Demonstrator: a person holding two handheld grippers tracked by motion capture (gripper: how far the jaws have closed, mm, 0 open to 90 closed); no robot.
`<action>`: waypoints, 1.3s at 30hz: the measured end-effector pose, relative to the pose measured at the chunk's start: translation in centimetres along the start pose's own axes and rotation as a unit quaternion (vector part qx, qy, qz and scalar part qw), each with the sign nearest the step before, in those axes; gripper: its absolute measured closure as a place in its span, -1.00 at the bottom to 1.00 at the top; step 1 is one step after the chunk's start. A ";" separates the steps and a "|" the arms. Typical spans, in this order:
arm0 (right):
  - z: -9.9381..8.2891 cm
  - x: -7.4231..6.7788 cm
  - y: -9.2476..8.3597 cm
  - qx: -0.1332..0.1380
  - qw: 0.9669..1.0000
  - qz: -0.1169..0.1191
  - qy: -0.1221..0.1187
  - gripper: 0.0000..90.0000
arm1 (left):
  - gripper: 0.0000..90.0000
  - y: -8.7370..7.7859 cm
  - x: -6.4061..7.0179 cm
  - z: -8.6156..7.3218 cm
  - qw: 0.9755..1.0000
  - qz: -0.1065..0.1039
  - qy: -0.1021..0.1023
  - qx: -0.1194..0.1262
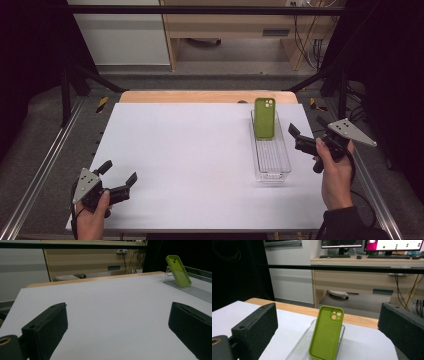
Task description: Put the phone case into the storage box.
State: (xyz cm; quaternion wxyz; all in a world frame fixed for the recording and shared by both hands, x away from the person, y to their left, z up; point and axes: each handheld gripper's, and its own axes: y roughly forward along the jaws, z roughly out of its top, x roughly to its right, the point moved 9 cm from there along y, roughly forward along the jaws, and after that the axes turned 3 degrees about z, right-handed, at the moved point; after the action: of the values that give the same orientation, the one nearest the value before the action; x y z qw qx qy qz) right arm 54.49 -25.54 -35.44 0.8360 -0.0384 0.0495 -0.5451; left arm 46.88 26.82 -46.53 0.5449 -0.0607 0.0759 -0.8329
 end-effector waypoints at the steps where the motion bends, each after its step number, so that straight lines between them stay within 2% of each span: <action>1: -0.1 0.0 -0.2 0.002 1.000 -0.001 -0.003 -0.93 | -0.96 -0.1 0.0 0.0 1.000 0.000 0.002 -0.001; 14: -0.9 0.9 -1.7 0.019 1.000 -0.008 -0.010 -0.95 | -0.96 -0.7 0.0 0.1 1.000 -0.004 -0.003 0.007; 39: -2.5 2.2 -4.5 0.030 0.999 -0.013 -0.002 -0.95 | -0.98 -1.8 0.0 0.1 1.000 -0.011 -0.003 0.017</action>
State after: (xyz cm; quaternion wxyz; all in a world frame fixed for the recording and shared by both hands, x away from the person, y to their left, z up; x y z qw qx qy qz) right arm 50.99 -29.37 -37.52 0.8297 -0.0148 0.0314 -0.5571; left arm 45.29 27.47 -46.06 0.5371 -0.0548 0.0594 -0.8396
